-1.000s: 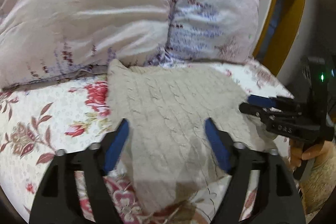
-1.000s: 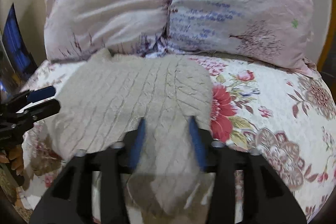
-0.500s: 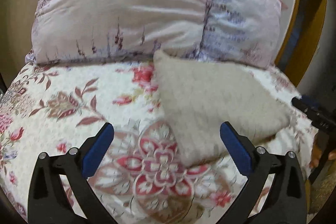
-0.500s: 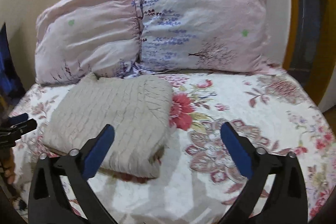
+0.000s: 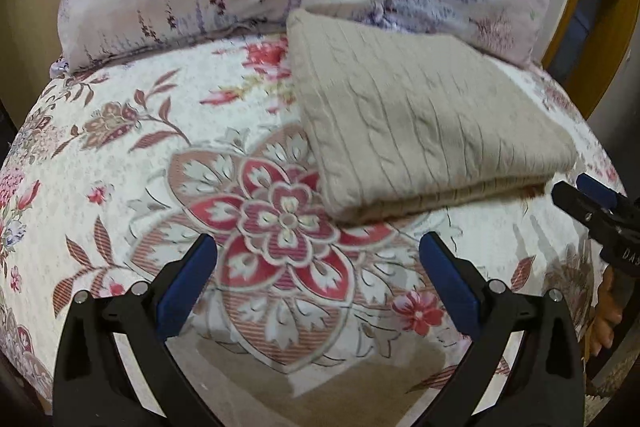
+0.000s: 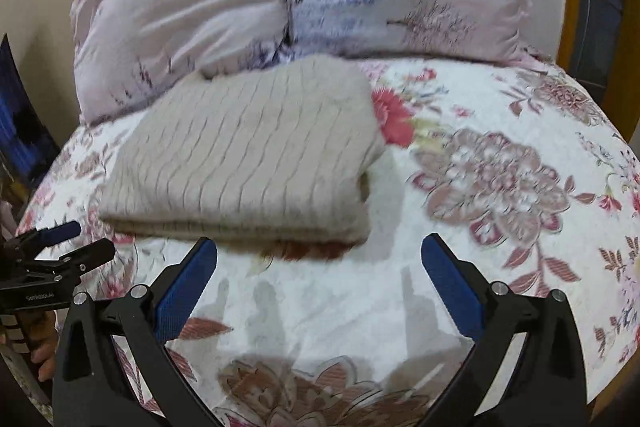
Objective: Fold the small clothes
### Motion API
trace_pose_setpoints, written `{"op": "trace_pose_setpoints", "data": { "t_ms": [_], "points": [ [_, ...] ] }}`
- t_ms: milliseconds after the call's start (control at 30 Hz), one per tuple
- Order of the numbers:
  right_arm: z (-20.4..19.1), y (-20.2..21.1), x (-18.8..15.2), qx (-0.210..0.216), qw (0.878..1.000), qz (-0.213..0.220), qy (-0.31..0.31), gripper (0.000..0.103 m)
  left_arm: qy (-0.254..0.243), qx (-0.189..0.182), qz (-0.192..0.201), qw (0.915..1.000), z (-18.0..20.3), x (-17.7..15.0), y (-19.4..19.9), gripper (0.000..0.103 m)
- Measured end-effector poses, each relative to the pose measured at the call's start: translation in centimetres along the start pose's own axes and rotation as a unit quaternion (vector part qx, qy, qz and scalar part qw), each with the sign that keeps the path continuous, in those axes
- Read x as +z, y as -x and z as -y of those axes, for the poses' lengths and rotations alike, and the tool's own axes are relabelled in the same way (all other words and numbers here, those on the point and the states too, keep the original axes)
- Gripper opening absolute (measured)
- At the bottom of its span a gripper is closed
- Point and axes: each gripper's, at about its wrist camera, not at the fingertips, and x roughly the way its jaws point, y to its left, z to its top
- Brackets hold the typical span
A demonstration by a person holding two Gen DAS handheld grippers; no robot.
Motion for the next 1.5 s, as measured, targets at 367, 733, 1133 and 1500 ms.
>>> {"op": "trace_pose_setpoints", "data": {
  "t_ms": [367, 733, 1133, 1500],
  "points": [
    [-2.4, -2.1, -0.9, -0.034, 0.998, -0.049, 0.028, 0.102, -0.016, 0.025, -0.023, 0.9993, 1.4, 0.0, -1.4, 0.101],
    [-2.0, -2.8, -0.8, -0.056, 0.996, -0.063, 0.026, 0.102, -0.018, 0.037, -0.015, 0.9990, 1.5, 0.3, -2.0, 0.101],
    [-2.0, -2.6, -1.1, -0.057, 0.997, -0.052, 0.025, 0.102, -0.015, 0.041, 0.002, 0.9990, 1.5, 0.0, -1.9, 0.101],
    [-2.0, -2.5, -1.2, -0.057, 0.997, -0.050, 0.025, 0.102, -0.016, 0.040, 0.002, 0.9991, 1.4, 0.0, -1.9, 0.101]
  ]
}}
